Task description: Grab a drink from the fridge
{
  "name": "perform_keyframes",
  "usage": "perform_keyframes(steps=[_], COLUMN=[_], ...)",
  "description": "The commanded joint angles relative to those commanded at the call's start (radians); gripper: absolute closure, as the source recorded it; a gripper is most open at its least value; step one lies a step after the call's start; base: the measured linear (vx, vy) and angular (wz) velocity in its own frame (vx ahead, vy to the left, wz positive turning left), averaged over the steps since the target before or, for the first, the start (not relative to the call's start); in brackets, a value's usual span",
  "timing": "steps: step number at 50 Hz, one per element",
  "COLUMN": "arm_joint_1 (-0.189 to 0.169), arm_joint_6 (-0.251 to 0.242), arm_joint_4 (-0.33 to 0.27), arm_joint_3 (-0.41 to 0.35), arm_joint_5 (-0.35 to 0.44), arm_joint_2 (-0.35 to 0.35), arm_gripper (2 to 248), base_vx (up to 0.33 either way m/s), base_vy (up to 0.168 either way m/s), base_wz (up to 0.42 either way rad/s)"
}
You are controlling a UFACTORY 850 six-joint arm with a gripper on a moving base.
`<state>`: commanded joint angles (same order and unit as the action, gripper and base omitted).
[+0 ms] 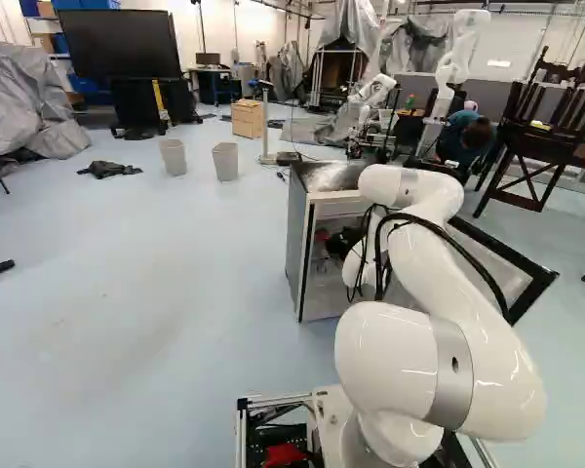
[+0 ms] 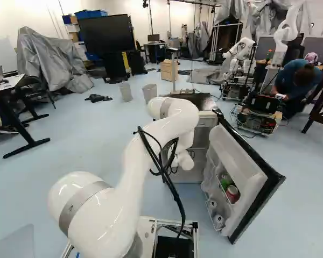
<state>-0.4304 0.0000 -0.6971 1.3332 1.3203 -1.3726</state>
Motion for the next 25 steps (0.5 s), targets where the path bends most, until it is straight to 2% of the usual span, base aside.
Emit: perform_keyframes(steps=[25], arm_joint_1=[-0.030], arm_joint_6=[0.000], arm_joint_4=[0.000], arm_joint_3=[-0.156], arm_joint_5=[0.000], arm_joint_2=[0.073], arm_gripper=[224], base_vx=[0.000], base_vy=[0.000], base_wz=[0.000])
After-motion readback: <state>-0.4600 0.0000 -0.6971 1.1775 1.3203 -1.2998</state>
